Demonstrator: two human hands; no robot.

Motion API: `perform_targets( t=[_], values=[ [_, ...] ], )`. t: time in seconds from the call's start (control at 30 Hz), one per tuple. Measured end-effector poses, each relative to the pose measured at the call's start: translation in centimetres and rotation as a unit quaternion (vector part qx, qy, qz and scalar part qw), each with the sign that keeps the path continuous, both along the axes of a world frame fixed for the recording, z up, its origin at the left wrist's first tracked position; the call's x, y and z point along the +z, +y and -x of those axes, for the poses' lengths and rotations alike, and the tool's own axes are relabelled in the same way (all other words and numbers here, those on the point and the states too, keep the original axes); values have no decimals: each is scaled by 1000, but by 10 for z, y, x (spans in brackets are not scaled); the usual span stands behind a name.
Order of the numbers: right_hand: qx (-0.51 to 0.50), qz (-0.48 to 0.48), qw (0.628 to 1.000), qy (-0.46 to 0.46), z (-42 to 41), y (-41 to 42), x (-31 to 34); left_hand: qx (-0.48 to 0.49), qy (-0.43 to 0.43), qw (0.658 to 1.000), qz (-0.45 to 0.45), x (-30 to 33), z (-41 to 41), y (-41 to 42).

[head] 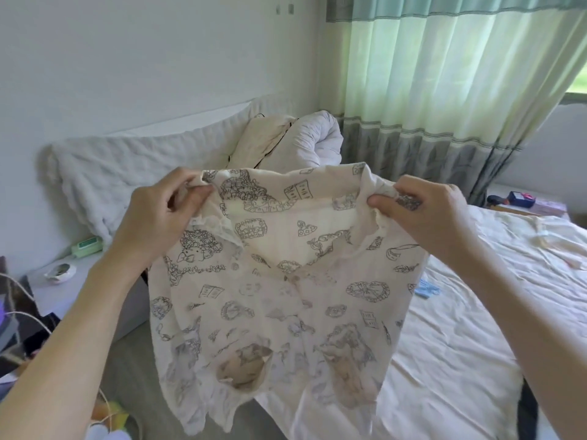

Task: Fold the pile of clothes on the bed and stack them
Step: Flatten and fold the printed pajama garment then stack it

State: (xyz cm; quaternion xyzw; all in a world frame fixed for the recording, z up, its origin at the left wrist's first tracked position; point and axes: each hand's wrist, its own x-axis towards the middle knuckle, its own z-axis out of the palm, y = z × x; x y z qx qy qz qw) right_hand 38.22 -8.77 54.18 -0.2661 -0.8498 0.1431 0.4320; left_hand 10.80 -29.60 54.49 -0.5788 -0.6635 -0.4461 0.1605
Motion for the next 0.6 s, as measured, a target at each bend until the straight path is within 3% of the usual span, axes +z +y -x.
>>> perform_targets(
  t=[0.1, 0.23, 0.37, 0.6],
  values=[
    [-76, -81, 994, -14, -10, 2, 5, 8, 10, 1000, -25, 8, -5, 6],
    [-112, -115, 987, -25, -12, 22, -1, 24, 44, 998, -27, 6, -7, 29],
    [-133, -75, 984, -88, 1, 53, -33, 34, 88, 995, 28, -20, 2, 59],
    [-129, 9, 975, -179, 76, 123, -125, 29, 79, 988, 133, -104, 75, 132]
  ],
)
